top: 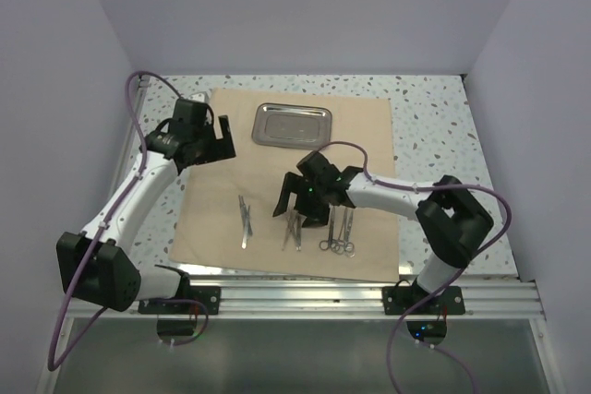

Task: Open and lay out the surgical kit
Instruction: Place the medical item in the surgical kit, then reset both arms

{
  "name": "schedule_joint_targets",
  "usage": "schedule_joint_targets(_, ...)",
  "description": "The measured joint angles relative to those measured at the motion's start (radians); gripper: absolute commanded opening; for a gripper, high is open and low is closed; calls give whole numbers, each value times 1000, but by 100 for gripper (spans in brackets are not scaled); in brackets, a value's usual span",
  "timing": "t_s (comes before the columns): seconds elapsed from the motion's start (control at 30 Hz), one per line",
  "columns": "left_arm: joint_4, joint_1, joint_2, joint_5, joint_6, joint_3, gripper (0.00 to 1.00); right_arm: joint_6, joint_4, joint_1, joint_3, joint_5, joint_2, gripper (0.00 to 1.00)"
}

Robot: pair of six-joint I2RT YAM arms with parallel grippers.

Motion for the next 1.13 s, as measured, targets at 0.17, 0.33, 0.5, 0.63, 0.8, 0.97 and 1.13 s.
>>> schedule_joint_targets(0.17, -6, 0, -20, -4, 0, -4, 94, -62, -168, 9, 122, 64, -24, 98)
schedule_joint_targets(0.33, -25, 0, -19, -5, 0, 9, 94, -192, -344, 7, 306, 209, -177, 98)
schedule_joint_targets(0.5, -23, 0, -22, -8, 12, 54, 94, -356, -401, 6, 364, 387, -497, 98)
schedule_joint_targets(0.63, -15, 0, -54, -8, 31, 54, 95, -474, -496, 5, 358, 546, -706, 98)
schedule_joint_targets(0.8, 8, 0, -142, -19, 46, 54, 95, -545, -617, 1, 358, 630, -764, 98)
schedule_joint_targets(0.97, 24, 0, -185, -35, 45, 55, 95, -573, -706, 1, 332, 656, -812, 98)
schedule_joint_targets(1.13, 5, 0, -156, -64, 45, 65, 96, -584, -757, 1, 296, 663, -882, 99)
